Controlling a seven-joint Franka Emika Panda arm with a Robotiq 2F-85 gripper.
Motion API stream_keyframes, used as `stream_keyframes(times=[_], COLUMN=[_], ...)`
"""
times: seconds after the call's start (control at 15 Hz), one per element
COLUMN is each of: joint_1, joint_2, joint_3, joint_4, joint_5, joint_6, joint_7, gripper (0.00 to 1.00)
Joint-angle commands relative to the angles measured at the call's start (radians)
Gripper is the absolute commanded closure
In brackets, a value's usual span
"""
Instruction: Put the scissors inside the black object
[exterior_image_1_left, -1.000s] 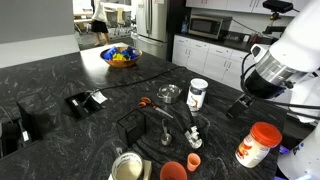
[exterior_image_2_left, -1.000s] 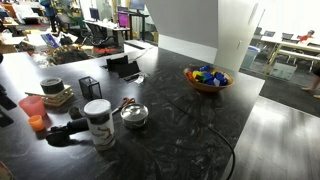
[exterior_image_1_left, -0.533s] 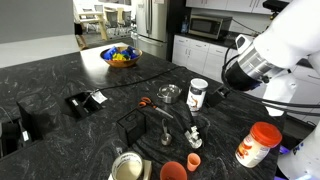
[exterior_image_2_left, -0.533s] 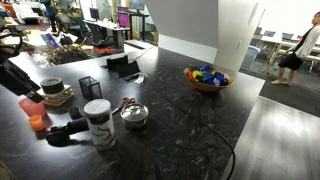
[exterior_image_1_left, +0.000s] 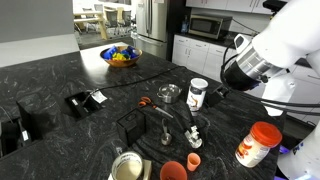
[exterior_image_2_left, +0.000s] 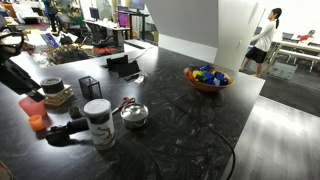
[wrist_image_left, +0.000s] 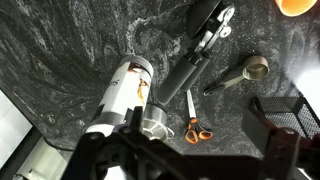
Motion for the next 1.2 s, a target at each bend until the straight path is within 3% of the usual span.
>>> stream_keyframes(times=[0.0,0.27,0.47,1.0,1.07,1.13], joint_1=[0.008,-0.03,-0.042,0.026,0.044,0.062], joint_2=[0.008,0.092,0.213,0.647,0.68,0.63], joint_3=[-0.004,0.016,-0.005,-0.169,-0.196,-0.215], joint_4=[0.029,0.126,0.207,0.452,0.475,0.422], joint_5=[-0.03,-0.17,-0.296,-0.547,-0.564,-0.515], joint_6=[-0.057,-0.058,0.008,0.304,0.335,0.311], joint_7=[0.036,0.013,-0.023,-0.129,-0.141,-0.117], gripper=[0.0,0.0,0.0,0.0,0.0,0.0])
